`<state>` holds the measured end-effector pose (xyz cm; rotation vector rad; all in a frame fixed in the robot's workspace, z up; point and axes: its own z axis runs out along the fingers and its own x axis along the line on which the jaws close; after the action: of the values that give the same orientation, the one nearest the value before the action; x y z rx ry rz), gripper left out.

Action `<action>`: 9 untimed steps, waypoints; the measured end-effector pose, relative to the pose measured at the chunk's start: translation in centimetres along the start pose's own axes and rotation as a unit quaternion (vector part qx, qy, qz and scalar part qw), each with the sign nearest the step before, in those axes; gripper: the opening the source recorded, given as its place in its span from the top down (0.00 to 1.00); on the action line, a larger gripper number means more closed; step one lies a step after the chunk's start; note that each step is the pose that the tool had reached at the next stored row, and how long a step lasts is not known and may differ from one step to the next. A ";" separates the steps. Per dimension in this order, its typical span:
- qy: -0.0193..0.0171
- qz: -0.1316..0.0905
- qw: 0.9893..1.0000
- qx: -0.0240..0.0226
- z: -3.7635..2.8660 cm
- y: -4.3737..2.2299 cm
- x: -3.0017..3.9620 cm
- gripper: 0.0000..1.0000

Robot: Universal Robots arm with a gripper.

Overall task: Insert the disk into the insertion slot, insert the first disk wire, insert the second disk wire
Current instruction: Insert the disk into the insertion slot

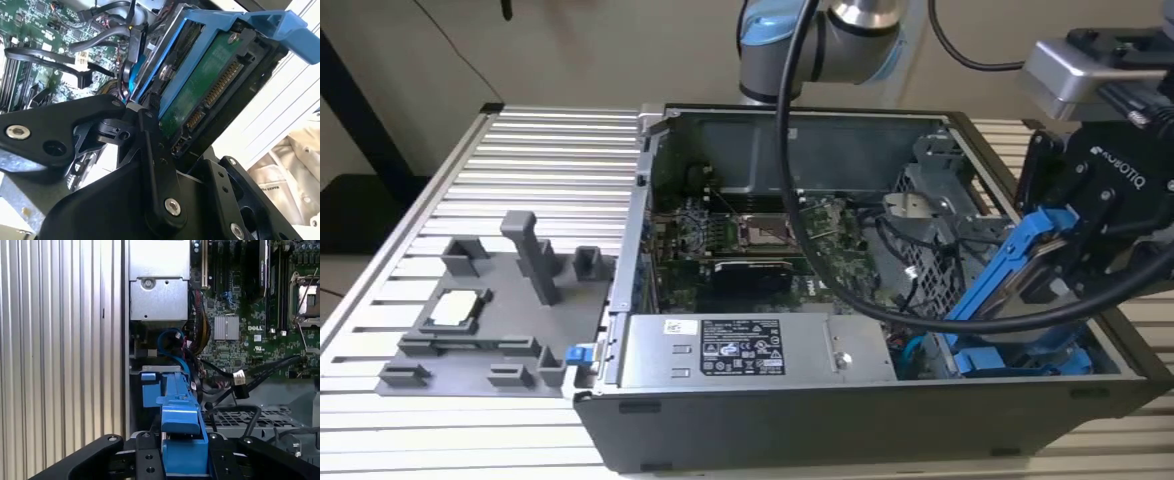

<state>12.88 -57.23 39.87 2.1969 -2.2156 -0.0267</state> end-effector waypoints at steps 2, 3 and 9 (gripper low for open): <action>0.000 0.000 1.000 0.000 0.37 -0.01 0.00 0.67; 0.000 0.000 1.000 0.000 0.56 -0.01 0.00 0.67; 0.000 -0.001 1.000 0.000 1.64 -0.04 0.00 0.67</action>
<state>12.88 -57.23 38.23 2.1992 -2.2132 -0.0266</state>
